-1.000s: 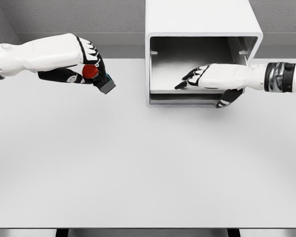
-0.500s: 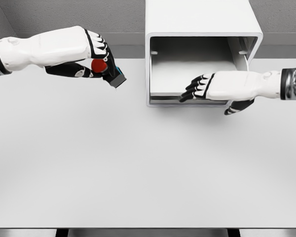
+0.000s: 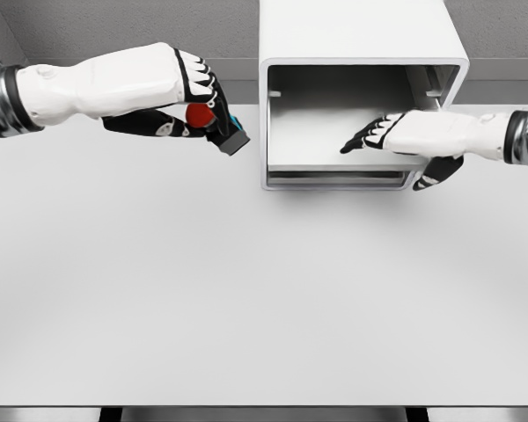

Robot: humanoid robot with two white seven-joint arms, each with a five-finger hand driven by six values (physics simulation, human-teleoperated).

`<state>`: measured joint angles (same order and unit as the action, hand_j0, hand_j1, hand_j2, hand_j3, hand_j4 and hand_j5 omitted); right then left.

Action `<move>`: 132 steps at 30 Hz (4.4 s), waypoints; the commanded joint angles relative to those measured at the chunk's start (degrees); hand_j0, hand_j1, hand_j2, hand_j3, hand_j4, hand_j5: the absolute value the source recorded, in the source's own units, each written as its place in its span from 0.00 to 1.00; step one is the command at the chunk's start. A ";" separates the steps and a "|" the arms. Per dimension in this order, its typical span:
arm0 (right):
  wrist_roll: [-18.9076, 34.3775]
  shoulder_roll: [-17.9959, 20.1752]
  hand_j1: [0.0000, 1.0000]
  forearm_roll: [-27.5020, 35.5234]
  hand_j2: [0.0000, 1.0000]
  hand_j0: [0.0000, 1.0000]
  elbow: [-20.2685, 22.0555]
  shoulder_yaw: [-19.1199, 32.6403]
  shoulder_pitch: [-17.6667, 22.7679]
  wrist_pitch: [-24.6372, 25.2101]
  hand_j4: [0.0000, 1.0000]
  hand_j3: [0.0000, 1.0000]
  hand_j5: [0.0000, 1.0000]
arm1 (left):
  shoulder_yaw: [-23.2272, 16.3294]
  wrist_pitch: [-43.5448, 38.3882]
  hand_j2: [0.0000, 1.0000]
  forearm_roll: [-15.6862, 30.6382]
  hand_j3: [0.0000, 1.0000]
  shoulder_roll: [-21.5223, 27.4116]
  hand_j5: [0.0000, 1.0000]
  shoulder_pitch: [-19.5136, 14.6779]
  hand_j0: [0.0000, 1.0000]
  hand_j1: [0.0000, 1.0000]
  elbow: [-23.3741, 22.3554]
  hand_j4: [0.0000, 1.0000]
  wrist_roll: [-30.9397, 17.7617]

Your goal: Slide open multi-storey tabletop storage cabinets and put open load switch and slide close multi-storey tabletop storage cabinets

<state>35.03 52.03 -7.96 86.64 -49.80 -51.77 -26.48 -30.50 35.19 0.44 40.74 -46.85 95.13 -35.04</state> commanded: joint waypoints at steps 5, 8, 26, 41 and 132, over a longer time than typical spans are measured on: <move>-0.03 0.18 1.00 0.05 1.00 1.00 0.10 -0.47 0.44 -0.41 1.00 1.00 1.00 | 0.09 -0.19 0.48 0.53 0.48 -0.13 0.48 -0.35 0.48 0.48 0.05 0.48 0.04; -0.03 0.53 1.00 0.05 1.00 1.00 0.54 -0.47 0.44 -2.17 1.00 1.00 1.00 | 0.17 -0.19 0.48 0.71 0.48 0.22 0.48 -0.44 0.48 0.48 0.05 0.48 0.04; -0.03 3.87 1.00 1.11 1.00 1.00 5.03 1.38 1.49 -8.14 1.00 1.00 1.00 | 1.32 -0.19 0.48 0.27 0.48 0.05 0.48 -0.44 0.48 0.48 -0.12 0.48 0.04; -0.03 16.18 1.00 22.55 1.00 1.00 4.85 2.43 1.76 -8.52 1.00 1.00 1.00 | 0.44 -0.19 0.48 -1.67 0.48 -9.97 0.48 -1.93 0.48 0.48 0.40 0.48 0.04; -0.03 14.33 1.00 23.61 1.00 1.00 -4.90 0.32 2.64 -8.52 1.00 1.00 1.00 | -1.14 -0.19 1.00 14.07 1.00 18.41 1.00 8.44 1.00 1.00 2.16 1.00 0.04</move>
<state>34.97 68.09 15.01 81.63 -49.26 -48.96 -34.97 -31.60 35.20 10.99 54.50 -38.41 97.66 -35.04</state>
